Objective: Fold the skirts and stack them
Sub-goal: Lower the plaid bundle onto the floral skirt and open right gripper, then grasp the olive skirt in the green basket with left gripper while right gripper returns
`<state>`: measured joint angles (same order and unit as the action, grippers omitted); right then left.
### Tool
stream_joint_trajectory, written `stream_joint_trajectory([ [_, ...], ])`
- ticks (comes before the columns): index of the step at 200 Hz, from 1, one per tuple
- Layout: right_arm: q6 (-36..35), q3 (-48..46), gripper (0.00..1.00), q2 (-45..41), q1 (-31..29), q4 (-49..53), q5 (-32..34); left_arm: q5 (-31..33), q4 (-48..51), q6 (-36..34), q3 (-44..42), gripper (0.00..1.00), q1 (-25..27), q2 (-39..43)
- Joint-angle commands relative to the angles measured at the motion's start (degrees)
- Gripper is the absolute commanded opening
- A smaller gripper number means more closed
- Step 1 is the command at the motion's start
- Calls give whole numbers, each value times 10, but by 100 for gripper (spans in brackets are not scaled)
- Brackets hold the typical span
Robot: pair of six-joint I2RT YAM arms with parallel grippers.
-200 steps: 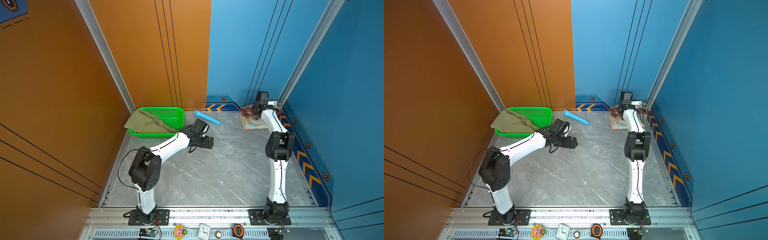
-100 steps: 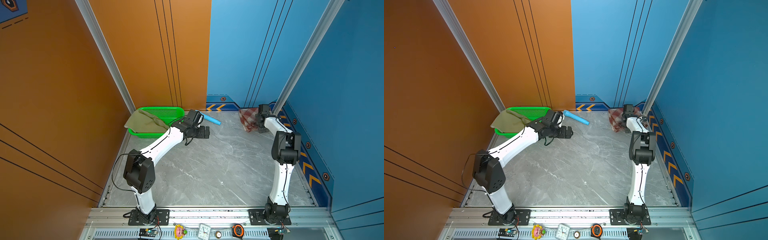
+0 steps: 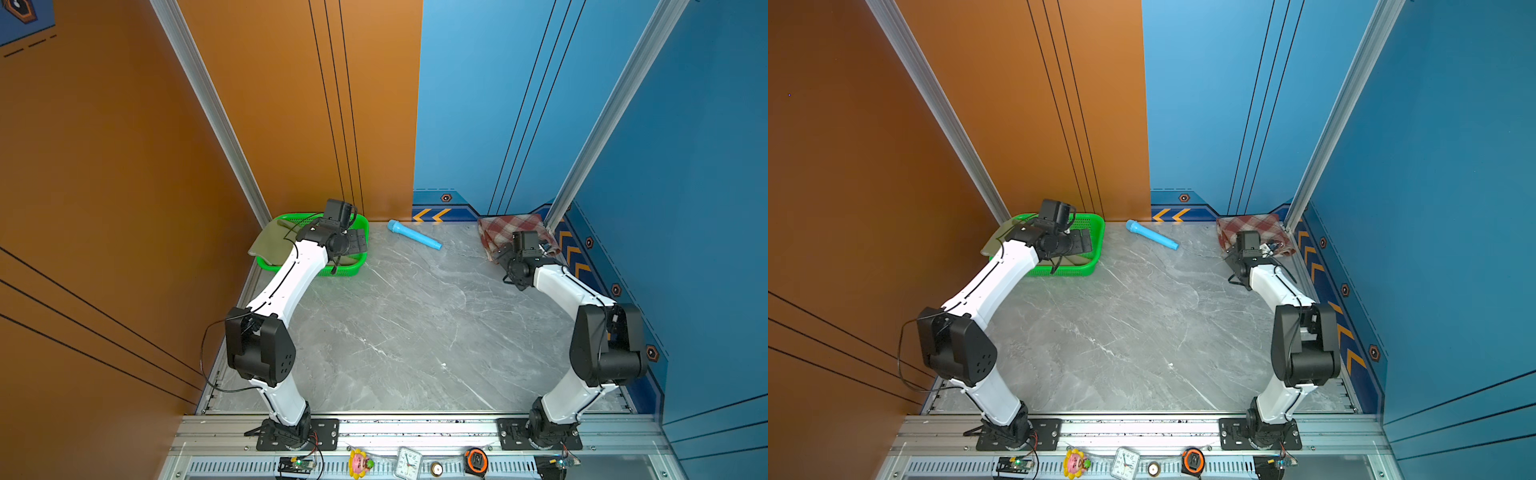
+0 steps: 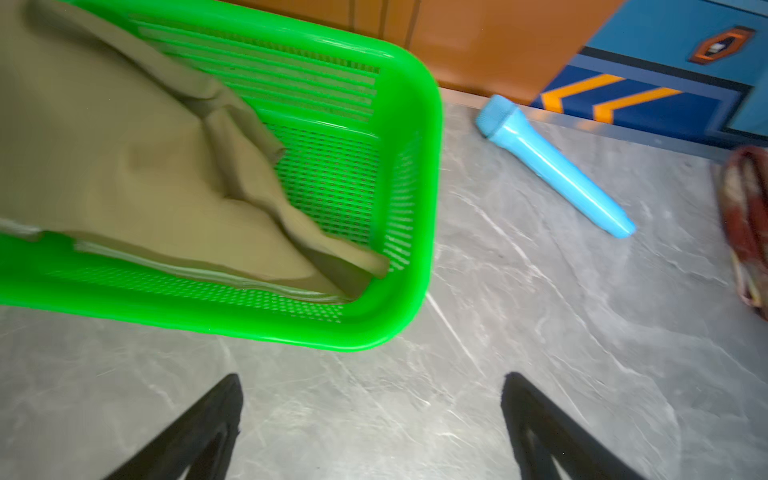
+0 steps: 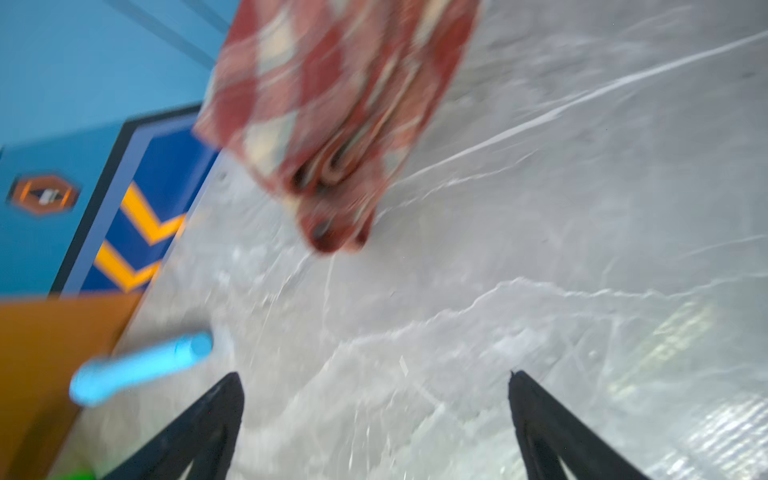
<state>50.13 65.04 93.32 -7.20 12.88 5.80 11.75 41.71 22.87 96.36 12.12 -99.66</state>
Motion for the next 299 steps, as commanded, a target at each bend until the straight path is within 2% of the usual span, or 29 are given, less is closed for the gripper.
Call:
stream_joint_trajectory([
  [1,-130,-24,96,-55,-76,-88,-43,44,37,-23,37,98,-41,-29],
  [35,-230,9,93,-53,-197,-53,-48,47,65,-22,104,98,-83,-122],
  [65,-282,40,92,-50,-252,-23,-46,67,101,-13,189,98,-91,-218],
  [118,-333,71,93,-71,-268,-1,-86,84,121,18,260,98,-97,-332],
  [157,-349,65,94,-84,-268,-10,-112,59,120,38,314,100,-98,-398],
  [174,-338,62,94,-87,-261,-15,-117,28,118,41,341,88,-104,-421],
  [182,-330,57,94,-88,-256,-24,-122,6,119,45,353,62,-108,-429],
  [188,-322,52,94,-89,-251,-32,-126,-12,118,48,365,47,-113,-435],
  [199,-306,46,93,-90,-241,-47,-138,-33,119,48,390,15,-118,-441],
  [206,-296,45,92,-89,-235,-55,-141,-43,119,46,405,0,-121,-440],
  [255,-261,52,91,-85,-213,-76,-149,-56,116,18,439,0,-119,-350],
  [281,-213,39,90,-88,-193,-108,-159,-61,115,-10,445,0,-112,-283],
  [299,-191,29,89,-100,-186,-122,-143,-80,109,-28,443,0,-106,-235],
])
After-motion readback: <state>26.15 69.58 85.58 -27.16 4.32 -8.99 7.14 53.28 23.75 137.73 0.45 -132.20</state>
